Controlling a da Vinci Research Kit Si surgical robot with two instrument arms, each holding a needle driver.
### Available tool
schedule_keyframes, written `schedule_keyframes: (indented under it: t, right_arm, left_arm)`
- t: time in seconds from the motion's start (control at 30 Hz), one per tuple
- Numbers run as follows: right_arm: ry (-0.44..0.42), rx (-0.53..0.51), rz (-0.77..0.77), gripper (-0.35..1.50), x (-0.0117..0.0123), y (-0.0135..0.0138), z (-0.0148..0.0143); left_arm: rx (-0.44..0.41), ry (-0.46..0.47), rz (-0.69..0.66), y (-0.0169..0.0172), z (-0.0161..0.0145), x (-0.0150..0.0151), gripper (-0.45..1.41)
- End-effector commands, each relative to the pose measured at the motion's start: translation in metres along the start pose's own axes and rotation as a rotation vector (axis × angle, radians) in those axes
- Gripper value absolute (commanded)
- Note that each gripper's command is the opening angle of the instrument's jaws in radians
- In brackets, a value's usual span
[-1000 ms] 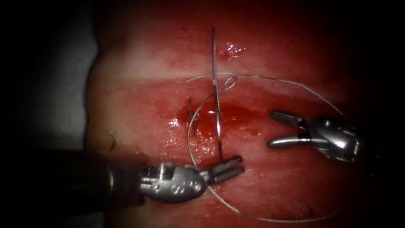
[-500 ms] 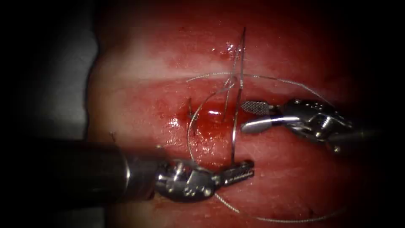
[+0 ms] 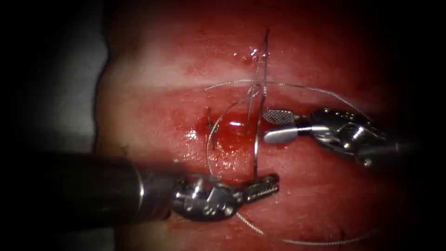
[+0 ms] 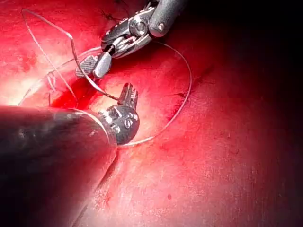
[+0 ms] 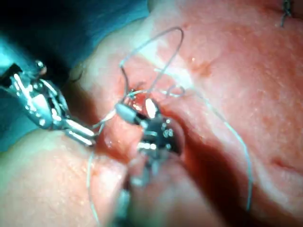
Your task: Wound Closure
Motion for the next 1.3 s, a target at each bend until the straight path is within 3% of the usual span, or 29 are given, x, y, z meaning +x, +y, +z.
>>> schedule_keyframes:
  t: [0.03,0.33,0.77,0.83,0.9,0.93,1.23,1.27,1.3]
  right_arm:
    - [0.000,0.008,0.005,1.18,-0.0009,-0.0001,0.0008]
    - [0.013,0.033,0.017,1.18,0.0003,-0.0011,0.0018]
    - [0.012,0.025,0.019,1.11,-0.0001,-0.0009,0.0030]
    - [0.012,0.026,0.018,0.94,-0.0001,-0.0010,0.0030]
    - [0.011,0.027,0.018,0.52,-0.0002,-0.0011,0.0030]
    - [0.010,0.029,0.019,-0.35,-0.0002,-0.0012,0.0029]
    - [0.058,-0.017,-0.089,-0.35,0.0014,-0.0011,0.0007]
    - [0.064,-0.030,-0.103,-0.35,0.0016,-0.0010,0.0001]
    - [0.064,-0.031,-0.109,-0.35,0.0016,-0.0009,-0.0002]
  left_arm:
    - [-0.006,-0.001,-0.003,0.0011,0.0005,0.0000,-0.45]
    - [-0.011,-0.010,0.019,0.0015,0.0010,-0.0001,-0.45]
    - [-0.012,-0.008,0.022,0.0014,0.0006,0.0002,-0.45]
    - [-0.011,-0.010,0.022,0.0014,0.0007,0.0003,-0.45]
    - [-0.011,-0.010,0.021,0.0015,0.0007,0.0004,-0.45]
    - [-0.011,-0.010,0.021,0.0015,0.0007,0.0004,-0.45]
    - [-0.029,-0.019,0.025,0.0019,0.0008,0.0006,-0.45]
    - [-0.053,-0.033,0.006,0.0022,0.0008,0.0006,0.44]
    - [-0.061,-0.041,-0.053,0.0022,0.0008,0.0006,0.78]
